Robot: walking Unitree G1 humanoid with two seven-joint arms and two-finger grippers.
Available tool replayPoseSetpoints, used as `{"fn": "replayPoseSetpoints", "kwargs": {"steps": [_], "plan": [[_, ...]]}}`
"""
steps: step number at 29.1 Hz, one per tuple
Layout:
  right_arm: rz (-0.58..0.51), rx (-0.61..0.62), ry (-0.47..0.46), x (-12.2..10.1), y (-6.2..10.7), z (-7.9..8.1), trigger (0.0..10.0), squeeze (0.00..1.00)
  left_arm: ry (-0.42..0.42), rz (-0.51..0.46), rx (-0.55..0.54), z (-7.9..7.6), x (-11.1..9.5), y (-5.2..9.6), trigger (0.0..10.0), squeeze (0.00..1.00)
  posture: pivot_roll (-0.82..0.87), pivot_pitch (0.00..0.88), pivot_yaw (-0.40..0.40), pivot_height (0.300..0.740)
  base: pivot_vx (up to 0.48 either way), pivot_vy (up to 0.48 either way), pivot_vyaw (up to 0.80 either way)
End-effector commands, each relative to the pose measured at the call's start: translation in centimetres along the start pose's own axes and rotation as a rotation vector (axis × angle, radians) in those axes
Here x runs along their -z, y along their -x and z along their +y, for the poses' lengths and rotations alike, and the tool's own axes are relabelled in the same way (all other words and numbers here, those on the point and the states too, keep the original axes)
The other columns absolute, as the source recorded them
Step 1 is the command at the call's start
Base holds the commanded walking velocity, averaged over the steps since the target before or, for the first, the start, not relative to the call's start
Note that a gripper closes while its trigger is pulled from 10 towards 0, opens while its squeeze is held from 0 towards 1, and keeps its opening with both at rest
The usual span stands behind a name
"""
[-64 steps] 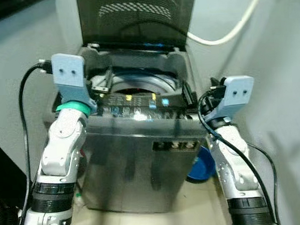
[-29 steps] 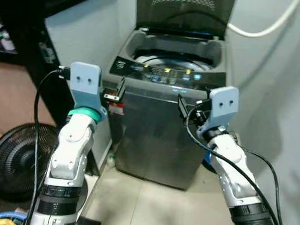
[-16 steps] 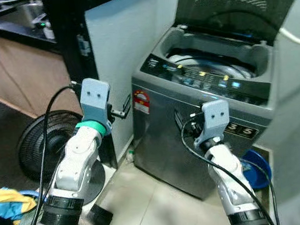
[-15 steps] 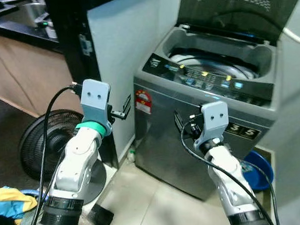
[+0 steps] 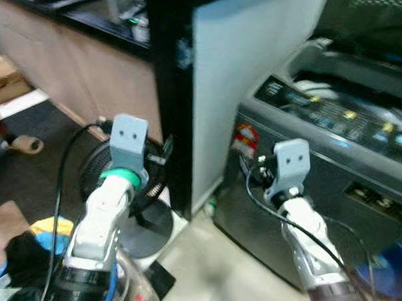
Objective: Clothes washing
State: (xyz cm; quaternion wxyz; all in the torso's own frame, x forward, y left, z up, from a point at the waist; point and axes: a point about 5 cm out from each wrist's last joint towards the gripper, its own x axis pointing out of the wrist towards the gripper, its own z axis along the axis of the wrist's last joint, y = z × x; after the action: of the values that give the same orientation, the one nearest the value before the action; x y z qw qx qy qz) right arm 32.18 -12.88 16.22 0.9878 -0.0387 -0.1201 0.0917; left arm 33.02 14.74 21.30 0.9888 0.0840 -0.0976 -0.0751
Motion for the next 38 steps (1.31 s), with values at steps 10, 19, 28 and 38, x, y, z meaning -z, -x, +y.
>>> {"fn": "replayPoseSetpoints", "kwargs": {"steps": [10, 19, 28, 38], "plan": [[0.021, -0.004, 0.004, 0.71, 0.27, 0.08, 10.0, 0.00, -0.010, 0.034, 0.006, -0.34, 0.81, 0.20, 10.0, 0.00, 0.10, 0.000, 0.015, 0.733, 0.000, 0.000, 0.79], [0.020, -0.016, 0.005, 0.83, 0.25, 0.25, 10.0, 0.00, -0.020, 0.038, 0.012, -0.49, 0.95, 0.19, 10.0, 0.00, 0.10, 0.000, 0.013, 0.733, 0.000, 0.000, 0.79], [0.023, -0.026, 0.006, 1.01, 0.27, 0.40, 10.0, 0.00, -0.025, 0.037, 0.011, -0.54, 0.96, 0.21, 10.0, 0.00, 0.10, 0.000, 0.012, 0.733, 0.000, 0.000, 0.79], [0.033, -0.031, 0.003, 1.29, 0.50, 0.53, 10.0, 0.00, -0.028, 0.043, 0.007, -0.66, 1.06, 0.24, 10.0, 0.00, 0.10, 0.002, 0.013, 0.733, 0.000, 0.000, 0.79]]}}
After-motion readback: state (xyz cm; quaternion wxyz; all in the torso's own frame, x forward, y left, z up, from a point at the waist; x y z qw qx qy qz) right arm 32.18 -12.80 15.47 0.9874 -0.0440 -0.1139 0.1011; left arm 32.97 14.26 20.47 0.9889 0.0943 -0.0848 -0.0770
